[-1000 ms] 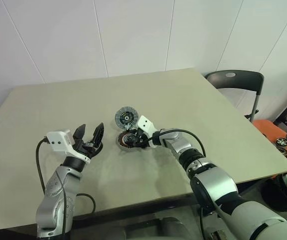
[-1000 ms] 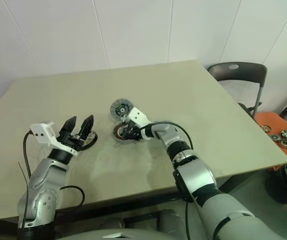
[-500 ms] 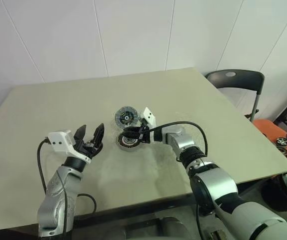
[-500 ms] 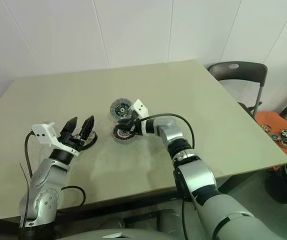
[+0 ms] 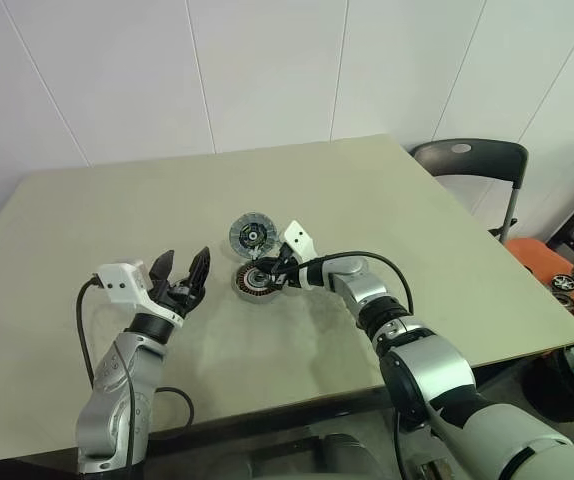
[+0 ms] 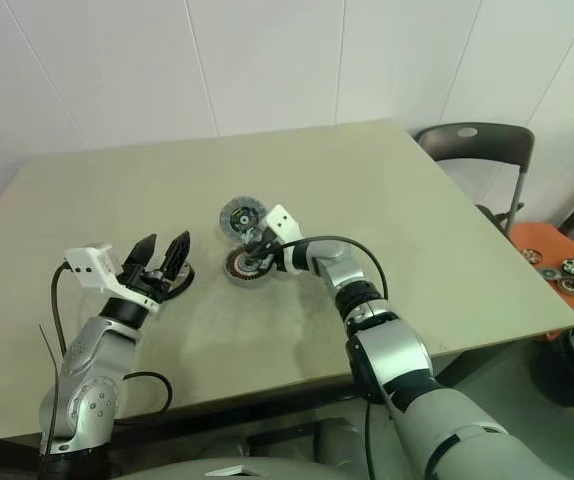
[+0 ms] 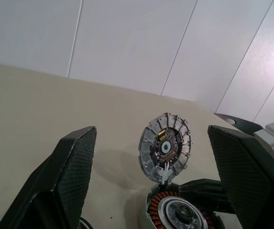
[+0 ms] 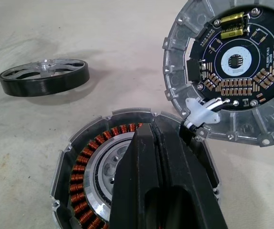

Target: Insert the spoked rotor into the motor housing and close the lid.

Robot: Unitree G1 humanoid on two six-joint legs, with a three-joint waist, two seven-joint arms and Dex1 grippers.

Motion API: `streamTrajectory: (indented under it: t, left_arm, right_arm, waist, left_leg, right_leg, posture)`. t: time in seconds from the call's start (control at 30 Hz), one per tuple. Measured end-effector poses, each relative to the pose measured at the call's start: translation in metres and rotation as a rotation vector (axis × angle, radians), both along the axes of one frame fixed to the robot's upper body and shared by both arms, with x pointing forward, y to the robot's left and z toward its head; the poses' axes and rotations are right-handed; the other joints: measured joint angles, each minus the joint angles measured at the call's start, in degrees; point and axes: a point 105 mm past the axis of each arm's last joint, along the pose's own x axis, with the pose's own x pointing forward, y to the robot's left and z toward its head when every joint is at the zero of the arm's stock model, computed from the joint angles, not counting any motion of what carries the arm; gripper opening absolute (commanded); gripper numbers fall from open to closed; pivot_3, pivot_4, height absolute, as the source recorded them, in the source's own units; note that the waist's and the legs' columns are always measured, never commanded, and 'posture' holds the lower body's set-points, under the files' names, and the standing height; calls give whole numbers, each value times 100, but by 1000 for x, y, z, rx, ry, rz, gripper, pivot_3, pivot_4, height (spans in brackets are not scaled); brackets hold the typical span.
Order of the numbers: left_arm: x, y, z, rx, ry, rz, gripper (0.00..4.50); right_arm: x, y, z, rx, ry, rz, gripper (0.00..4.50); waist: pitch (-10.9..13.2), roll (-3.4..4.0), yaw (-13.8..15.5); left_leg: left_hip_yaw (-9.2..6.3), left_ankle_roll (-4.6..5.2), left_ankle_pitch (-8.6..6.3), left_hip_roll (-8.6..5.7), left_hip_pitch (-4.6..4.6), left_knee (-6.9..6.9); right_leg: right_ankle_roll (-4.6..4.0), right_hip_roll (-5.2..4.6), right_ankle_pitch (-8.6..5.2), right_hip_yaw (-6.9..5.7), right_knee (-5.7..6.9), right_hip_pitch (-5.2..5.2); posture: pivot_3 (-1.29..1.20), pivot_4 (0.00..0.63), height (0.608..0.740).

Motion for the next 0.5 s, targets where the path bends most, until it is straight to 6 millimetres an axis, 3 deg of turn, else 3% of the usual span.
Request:
streamTrajectory:
  t: [0.5]
  left_arm:
    - [0,-1,1,0,-2,-4,3994]
  right_arm:
    - [5,2,5,-64,-148,-20,26]
  waist:
    - [0,0,-1]
  left_leg:
    - [0,0,0,0,0,0]
  right_leg:
    - [0,0,0,0,0,0]
  posture:
    - [0,0,740]
